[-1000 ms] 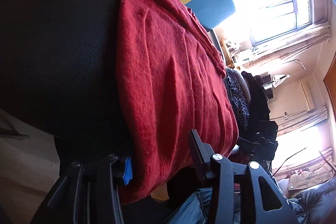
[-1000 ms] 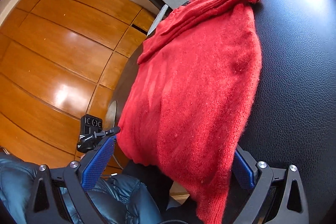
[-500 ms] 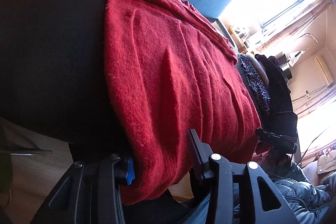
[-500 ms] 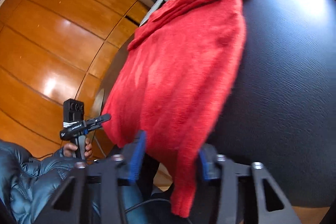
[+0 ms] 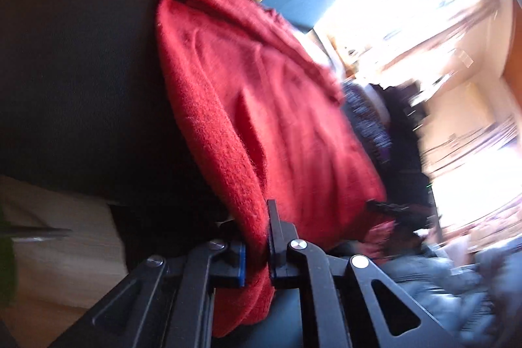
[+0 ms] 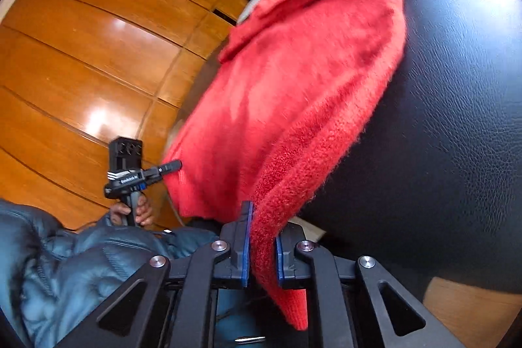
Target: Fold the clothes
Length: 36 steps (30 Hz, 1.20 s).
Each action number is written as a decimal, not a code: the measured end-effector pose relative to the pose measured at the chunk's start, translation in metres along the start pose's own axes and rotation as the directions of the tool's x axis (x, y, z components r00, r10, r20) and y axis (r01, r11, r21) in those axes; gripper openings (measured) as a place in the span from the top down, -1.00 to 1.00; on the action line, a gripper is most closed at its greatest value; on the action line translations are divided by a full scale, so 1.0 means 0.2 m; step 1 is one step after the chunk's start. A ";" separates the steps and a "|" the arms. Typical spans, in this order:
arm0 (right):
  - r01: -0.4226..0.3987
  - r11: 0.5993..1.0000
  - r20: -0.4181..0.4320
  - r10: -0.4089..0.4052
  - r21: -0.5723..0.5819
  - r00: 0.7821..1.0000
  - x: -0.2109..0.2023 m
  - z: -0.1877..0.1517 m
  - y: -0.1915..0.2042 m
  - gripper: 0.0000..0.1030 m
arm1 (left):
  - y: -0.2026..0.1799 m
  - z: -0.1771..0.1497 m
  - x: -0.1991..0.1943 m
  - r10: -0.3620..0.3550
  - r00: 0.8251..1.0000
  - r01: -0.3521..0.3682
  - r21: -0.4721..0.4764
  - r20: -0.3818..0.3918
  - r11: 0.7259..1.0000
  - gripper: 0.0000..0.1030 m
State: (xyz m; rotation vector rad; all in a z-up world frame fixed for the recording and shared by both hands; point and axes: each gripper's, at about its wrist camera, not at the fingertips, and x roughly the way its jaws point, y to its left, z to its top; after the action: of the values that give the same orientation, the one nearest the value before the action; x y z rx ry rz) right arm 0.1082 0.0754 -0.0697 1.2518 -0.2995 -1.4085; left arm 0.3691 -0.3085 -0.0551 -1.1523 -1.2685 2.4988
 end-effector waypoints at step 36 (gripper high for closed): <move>0.053 0.988 0.172 -0.078 0.143 0.982 0.21 1.04 -0.42 0.86 | 0.31 0.97 0.57 0.037 0.999 -0.032 -0.137 0.033 0.990 0.86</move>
State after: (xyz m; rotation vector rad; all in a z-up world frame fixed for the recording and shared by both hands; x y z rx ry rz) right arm -0.0934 -0.0316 -0.0740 1.2595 -0.4886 -1.5822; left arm 0.1726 -0.4281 -0.0962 -1.1723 -1.4614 2.5022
